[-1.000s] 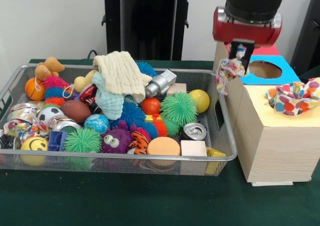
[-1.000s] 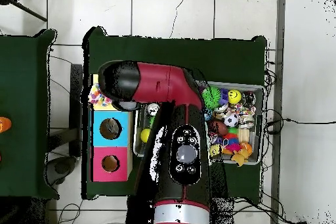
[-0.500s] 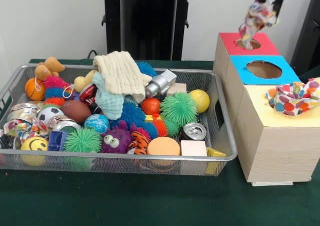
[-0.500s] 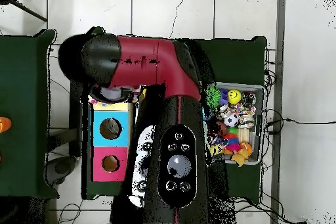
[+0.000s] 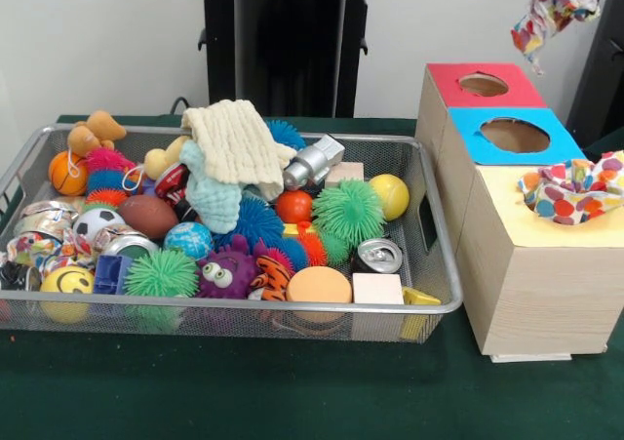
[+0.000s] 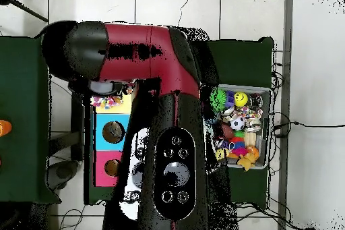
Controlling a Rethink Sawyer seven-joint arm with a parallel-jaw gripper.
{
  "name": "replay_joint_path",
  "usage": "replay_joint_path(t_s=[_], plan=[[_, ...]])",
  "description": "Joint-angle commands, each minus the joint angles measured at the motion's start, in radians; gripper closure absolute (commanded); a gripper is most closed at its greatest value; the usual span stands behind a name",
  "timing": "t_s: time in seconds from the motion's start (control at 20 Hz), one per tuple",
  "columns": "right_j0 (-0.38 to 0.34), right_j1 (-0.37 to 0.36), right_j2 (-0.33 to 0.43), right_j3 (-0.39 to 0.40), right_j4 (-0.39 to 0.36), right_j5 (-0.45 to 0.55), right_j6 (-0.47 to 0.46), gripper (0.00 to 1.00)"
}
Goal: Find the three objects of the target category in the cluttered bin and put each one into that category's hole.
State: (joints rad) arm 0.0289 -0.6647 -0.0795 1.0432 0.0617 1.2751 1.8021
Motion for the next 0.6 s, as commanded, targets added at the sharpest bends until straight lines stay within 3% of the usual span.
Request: replay_joint_path(t_s=[0.05,0.6], plan=[[-0.007,0.03,0.069,0.078,0.007,-0.065,0.098,1.0],[-0.008,0.034,0.073,0.23,0.027,-0.237,0.104,1.0]])
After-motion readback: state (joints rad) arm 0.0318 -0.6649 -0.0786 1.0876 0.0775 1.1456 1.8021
